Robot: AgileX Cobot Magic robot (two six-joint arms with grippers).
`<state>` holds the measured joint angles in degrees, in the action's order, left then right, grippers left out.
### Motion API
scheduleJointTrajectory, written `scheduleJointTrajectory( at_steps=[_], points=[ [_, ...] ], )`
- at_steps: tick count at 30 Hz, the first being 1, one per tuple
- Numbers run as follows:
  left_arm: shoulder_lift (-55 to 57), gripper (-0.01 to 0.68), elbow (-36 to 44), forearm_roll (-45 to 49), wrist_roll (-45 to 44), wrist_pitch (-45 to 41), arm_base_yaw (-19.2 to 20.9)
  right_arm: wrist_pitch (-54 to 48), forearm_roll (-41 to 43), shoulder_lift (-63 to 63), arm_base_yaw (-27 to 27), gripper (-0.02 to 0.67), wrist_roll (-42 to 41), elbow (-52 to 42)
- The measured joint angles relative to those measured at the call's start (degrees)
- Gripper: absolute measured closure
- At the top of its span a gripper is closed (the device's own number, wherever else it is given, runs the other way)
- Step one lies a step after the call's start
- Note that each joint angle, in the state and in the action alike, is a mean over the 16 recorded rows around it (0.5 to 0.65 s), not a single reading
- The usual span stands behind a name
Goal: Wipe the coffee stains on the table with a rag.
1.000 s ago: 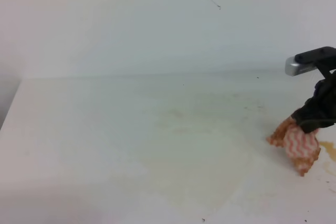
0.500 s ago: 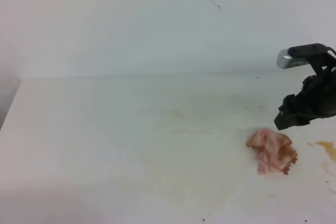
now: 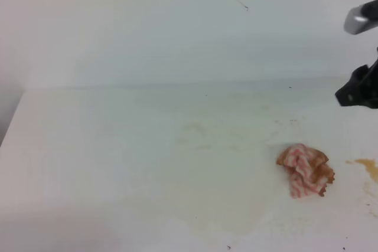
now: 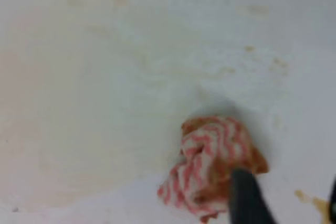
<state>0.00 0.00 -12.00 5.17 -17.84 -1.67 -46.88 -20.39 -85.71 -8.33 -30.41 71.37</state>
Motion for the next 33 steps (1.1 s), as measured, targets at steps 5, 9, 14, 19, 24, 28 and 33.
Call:
scheduleJointTrajectory(
  at_steps=[5,9,14,19,24,28,33],
  points=[
    [0.0,0.678,0.0,0.0,0.0,0.0,0.0,-3.1,1.6,6.5,0.0,0.574,0.1,0.0],
    [0.0,0.678,0.0,0.0,0.0,-0.1,0.0,-5.6,2.1,10.2,0.0,0.643,0.3,0.0],
    [0.0,0.678,0.0,0.0,0.0,-0.2,0.0,-7.5,2.0,12.3,0.0,0.649,0.5,0.0],
    [0.0,0.678,0.0,0.0,0.0,-0.2,0.0,-8.1,1.7,12.5,-0.1,0.649,0.4,0.0],
    [0.0,0.678,0.0,0.0,0.0,-0.2,0.0,-8.0,1.3,13.9,-0.2,0.649,0.4,-0.1],
    [0.0,0.678,0.0,0.0,0.0,-0.2,0.0,-7.1,1.1,17.7,-0.3,0.649,-1.0,-0.2],
    [0.0,0.678,0.0,0.0,0.0,-0.2,0.0,-2.7,2.1,26.6,-0.3,0.649,-4.4,-2.1]
  ],
)
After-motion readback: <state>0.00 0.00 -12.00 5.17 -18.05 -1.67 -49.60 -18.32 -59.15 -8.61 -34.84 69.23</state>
